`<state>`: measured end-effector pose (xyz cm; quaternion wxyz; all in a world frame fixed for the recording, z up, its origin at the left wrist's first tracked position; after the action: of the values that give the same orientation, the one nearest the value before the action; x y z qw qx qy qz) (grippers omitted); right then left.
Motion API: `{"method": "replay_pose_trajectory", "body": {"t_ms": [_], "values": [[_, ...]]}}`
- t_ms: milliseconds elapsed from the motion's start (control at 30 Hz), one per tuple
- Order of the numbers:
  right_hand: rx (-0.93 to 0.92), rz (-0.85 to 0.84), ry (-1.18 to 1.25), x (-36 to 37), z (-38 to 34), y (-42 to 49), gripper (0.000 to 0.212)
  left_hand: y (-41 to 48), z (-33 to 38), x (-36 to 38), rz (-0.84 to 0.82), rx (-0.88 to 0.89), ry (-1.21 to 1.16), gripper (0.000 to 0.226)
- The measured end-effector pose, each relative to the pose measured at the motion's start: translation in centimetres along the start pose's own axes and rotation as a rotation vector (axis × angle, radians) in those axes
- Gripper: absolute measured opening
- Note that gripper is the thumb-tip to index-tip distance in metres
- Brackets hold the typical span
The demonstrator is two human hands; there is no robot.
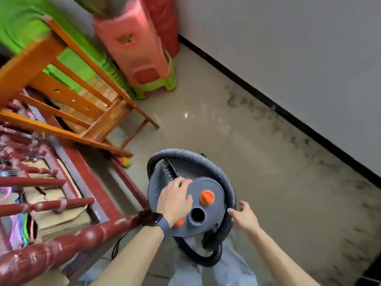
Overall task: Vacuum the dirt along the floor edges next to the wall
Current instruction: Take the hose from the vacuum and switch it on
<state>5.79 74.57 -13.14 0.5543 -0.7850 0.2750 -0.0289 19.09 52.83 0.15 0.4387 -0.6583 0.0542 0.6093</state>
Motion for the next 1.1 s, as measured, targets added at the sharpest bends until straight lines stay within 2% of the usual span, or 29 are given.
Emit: {"method": "replay_pose_trajectory", "body": {"t_ms": [133, 233, 400, 467, 533, 600, 833, 1100], "values": [[0.001, -0.032, -0.055, 1.6, -0.5, 2.1, 0.051, 4.7, 0.8, 0.5, 0.069, 0.083, 0.068, 0.06], [-0.092, 0.004, -0.135, 1.4, -1.1, 2.7, 0.038, 7.2, 2.1, -0.1, 0.137, 0.147, 0.132, 0.069], [-0.296, 0.038, -0.18, 0.0, -1.4, -2.0, 0.038, 8.7, 5.2, -1.6, 0.049, 0.272, 0.349, 0.09], [-0.376, 0.049, -0.209, -0.3, -2.0, -5.9, 0.039, 8.0, 5.9, -2.4, -0.022, 0.34, 0.42, 0.08], [-0.428, 0.073, -0.199, -0.5, -2.2, -9.6, 0.04, 6.4, 6.5, -3.4, -0.11, 0.447, 0.491, 0.049], [-0.46, 0.089, -0.179, -0.4, -2.2, -12.8, 0.04, 4.1, 5.7, -4.3, -0.213, 0.471, 0.481, 0.032], [-0.547, 0.043, -0.183, 1.4, -3.9, -20.8, 0.042, -3.7, 0.1, -7.0, -0.373, 0.368, 0.248, 0.037], [-0.574, 0.021, -0.246, 3.0, -3.9, -26.4, 0.04, -9.3, -3.0, -8.6, -0.395, 0.37, 0.129, 0.039]]}}
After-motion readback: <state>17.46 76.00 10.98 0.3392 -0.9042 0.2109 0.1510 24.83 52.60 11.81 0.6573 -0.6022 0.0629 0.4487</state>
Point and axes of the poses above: each hand's wrist, its own y-axis towards the middle knuckle, its own x-axis out of the palm, z = x × y, the point moved 8 cm from there along y, towards the middle knuckle, and after that the axes turned 8 degrees about y, right-handed, at the moved point
